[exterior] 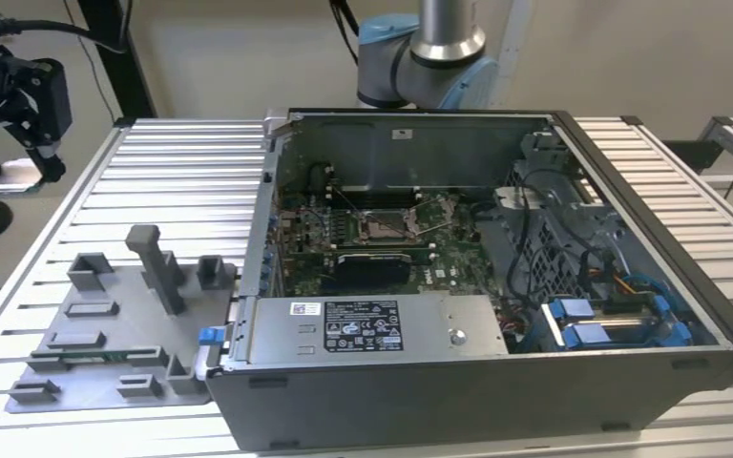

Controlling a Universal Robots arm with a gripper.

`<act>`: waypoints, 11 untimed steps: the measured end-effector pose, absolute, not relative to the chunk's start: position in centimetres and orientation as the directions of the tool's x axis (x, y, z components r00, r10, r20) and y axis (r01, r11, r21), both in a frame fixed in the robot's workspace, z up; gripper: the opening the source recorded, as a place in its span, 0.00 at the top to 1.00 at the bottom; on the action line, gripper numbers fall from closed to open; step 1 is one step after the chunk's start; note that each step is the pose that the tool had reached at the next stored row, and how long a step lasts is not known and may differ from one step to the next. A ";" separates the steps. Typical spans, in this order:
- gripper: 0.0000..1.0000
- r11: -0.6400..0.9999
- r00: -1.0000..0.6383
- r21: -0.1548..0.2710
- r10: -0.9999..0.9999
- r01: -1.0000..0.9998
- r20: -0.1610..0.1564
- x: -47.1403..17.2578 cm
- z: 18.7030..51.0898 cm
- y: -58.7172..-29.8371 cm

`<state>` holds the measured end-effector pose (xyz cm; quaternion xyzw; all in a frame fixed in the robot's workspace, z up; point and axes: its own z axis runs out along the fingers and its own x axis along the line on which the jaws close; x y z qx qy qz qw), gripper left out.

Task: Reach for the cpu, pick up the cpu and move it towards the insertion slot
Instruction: 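Pick up the cpu and move it towards the insertion slot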

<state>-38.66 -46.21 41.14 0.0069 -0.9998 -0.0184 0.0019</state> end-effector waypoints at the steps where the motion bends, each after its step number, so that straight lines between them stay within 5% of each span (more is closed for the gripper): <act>1: 1.00 0.999 -1.000 0.037 -0.014 -0.014 0.004 -38.4 41.1 -46.2; 11: 1.00 0.999 -1.000 0.037 -0.014 -0.014 0.004 -34.4 41.1 -46.2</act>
